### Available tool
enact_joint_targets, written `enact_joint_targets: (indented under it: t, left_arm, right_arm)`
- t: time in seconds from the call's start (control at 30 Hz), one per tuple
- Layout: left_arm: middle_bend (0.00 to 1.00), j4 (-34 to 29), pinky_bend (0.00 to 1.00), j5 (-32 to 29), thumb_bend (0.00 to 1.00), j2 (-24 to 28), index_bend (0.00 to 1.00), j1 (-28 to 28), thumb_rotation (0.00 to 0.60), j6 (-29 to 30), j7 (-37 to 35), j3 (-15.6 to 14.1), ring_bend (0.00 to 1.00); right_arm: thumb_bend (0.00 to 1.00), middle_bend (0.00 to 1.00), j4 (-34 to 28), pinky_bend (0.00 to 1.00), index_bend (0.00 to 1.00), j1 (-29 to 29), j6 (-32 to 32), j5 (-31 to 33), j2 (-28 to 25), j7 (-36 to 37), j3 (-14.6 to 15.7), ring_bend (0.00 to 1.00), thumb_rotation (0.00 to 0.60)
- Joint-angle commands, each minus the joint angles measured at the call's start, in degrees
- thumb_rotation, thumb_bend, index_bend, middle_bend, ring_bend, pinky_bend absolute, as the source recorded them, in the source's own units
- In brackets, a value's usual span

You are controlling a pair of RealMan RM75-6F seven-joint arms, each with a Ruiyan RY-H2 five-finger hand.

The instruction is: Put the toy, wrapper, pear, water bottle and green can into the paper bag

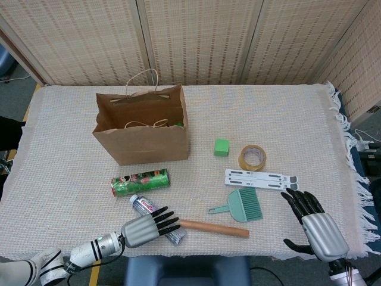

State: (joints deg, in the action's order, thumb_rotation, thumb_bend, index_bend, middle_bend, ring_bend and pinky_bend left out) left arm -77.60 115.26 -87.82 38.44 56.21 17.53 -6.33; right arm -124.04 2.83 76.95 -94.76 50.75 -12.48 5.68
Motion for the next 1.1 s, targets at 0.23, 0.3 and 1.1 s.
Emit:
enact_joint_targets:
  t: [0.23, 0.3, 1.1]
  left_arm:
    - [0.1, 0.9, 0.29, -2.2, 0.41, -1.5, 0.13, 1.3, 0.6, -1.6, 1.6, -0.4, 0.09]
    - [0.2, 1.0, 0.38, -2.6, 0.43, -1.3, 0.22, 1.3, 0.6, -2.0, 2.0, -0.9, 0.18]
    - [0.62, -5.4, 0.7, -9.4, 0.64, 19.3, 0.6, -2.2, 0.6, 13.6, 2.5, 3.4, 0.56]
  right_arm:
    - [0.05, 0.0, -0.2, 0.0, 0.0, 0.0, 0.3, 0.0, -0.3, 0.1, -0.1, 0.0, 0.6]
    - [0.06, 0.0, -0.3, 0.0, 0.0, 0.0, 0.3, 0.0, -0.3, 0.2, -0.1, 0.0, 0.6]
    - [0.06, 0.0, -1.0, 0.0, 0.0, -0.6, 1.1, -2.6, -1.2, 1.1, 0.7, 0.0, 0.6]
